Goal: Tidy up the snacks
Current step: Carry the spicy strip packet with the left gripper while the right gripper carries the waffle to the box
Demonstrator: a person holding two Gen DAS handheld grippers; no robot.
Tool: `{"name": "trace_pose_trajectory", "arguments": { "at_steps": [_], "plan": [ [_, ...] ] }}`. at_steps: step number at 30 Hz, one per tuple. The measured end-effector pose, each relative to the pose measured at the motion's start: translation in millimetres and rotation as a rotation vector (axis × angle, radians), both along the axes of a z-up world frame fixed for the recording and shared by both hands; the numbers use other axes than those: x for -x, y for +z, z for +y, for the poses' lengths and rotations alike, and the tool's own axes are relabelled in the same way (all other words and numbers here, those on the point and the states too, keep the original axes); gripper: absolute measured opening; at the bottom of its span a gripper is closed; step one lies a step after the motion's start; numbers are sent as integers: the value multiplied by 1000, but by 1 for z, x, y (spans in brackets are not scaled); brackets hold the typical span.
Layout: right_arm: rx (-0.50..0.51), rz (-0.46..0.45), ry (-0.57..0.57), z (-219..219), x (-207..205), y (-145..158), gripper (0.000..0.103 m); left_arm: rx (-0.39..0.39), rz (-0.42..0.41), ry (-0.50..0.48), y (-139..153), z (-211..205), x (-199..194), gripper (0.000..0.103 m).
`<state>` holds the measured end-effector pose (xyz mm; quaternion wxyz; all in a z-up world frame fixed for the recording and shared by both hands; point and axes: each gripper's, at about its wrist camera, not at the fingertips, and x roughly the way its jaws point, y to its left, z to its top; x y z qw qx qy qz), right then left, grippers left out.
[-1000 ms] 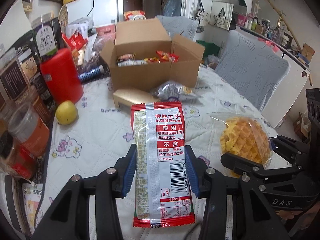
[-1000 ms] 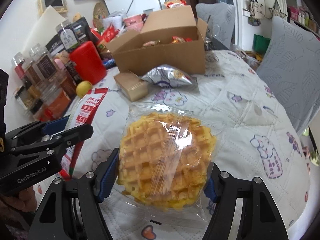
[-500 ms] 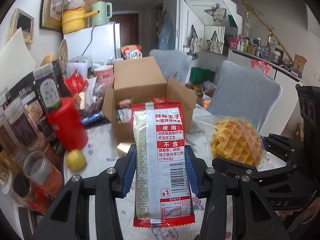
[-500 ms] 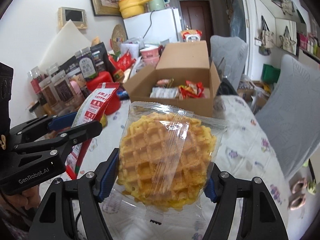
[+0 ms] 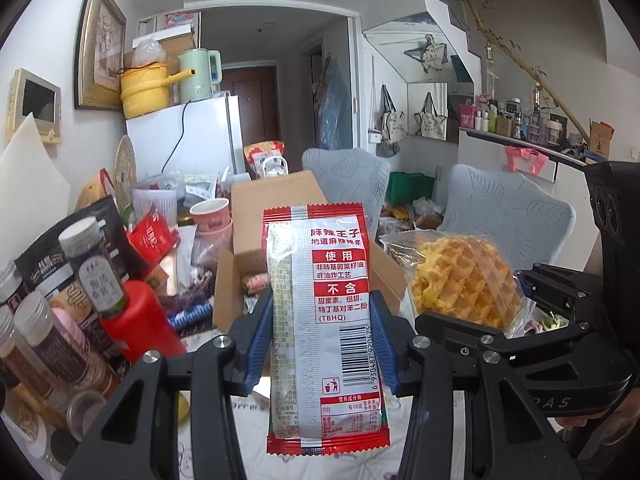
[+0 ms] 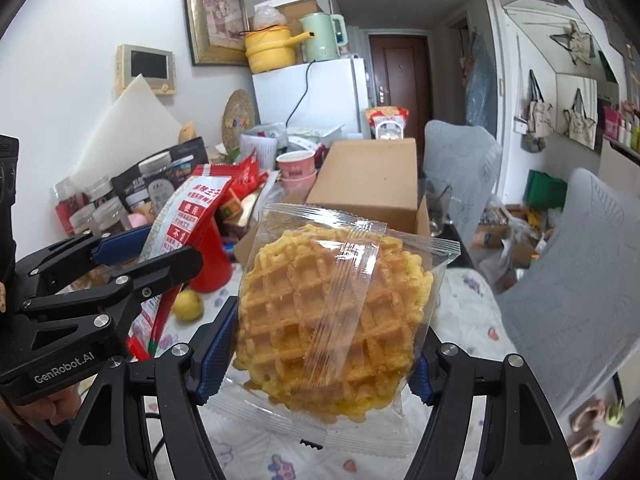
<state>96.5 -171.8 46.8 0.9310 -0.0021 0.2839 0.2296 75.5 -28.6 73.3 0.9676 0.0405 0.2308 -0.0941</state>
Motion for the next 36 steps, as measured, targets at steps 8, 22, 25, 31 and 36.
{"name": "trace_pose_trajectory", "arguments": {
  "at_steps": [8, 22, 25, 31, 36],
  "plan": [
    [14, -49, -9, 0, -37, 16, 72, 13, -43, 0, 13, 1, -41, 45],
    [26, -74, -26, 6, -121, 21, 72, 47, -53, 42, 10, 17, -127, 45],
    [20, -66, -25, 10, -138, 18, 72, 49, -41, 52, 4, 21, -143, 45],
    [7, -32, -22, 20, -170, 5, 72, 39, -9, 78, -11, 29, -172, 45],
    [34, 1, -25, 29, -190, -10, 72, 35, 40, 117, -32, 36, -193, 45]
  ]
}}
